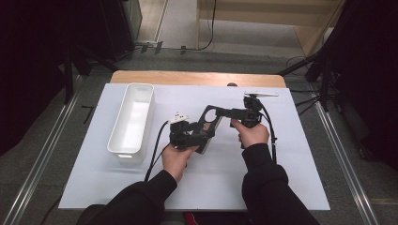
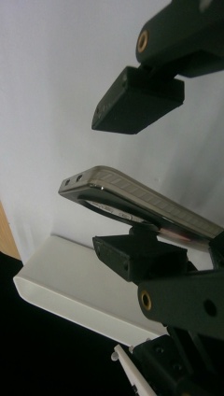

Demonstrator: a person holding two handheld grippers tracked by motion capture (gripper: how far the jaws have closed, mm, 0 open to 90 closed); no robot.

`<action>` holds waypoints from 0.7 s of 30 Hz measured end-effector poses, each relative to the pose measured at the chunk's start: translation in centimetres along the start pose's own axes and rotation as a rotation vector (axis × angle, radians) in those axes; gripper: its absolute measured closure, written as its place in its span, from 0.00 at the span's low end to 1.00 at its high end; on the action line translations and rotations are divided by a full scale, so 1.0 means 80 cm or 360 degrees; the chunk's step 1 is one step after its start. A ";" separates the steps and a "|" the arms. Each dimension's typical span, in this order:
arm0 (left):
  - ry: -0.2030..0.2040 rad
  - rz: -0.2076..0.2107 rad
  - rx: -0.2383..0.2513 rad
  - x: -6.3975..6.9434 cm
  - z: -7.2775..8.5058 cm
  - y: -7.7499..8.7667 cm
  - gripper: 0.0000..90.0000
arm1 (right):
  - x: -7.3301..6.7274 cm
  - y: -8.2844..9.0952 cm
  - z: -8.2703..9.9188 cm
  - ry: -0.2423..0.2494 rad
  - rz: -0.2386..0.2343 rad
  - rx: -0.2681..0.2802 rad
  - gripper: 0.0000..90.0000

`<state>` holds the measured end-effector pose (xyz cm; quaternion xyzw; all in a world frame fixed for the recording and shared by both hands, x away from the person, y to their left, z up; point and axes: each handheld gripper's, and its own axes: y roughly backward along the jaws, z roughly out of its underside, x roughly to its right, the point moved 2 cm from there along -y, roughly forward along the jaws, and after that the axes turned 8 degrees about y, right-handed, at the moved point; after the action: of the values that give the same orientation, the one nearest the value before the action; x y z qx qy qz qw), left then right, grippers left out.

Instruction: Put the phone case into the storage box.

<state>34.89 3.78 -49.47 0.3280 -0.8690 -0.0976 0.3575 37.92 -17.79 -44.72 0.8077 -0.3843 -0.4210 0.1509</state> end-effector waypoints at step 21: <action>0.0040 -0.0006 0.0014 -0.001 0.003 0.000 0.13 | -0.003 -0.010 -0.006 -0.0123 -0.0040 0.0032 0.66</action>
<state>34.80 3.78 -49.66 0.3323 -0.8642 -0.0903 0.3668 38.60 -17.11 -44.79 0.7970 -0.3840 -0.4499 0.1225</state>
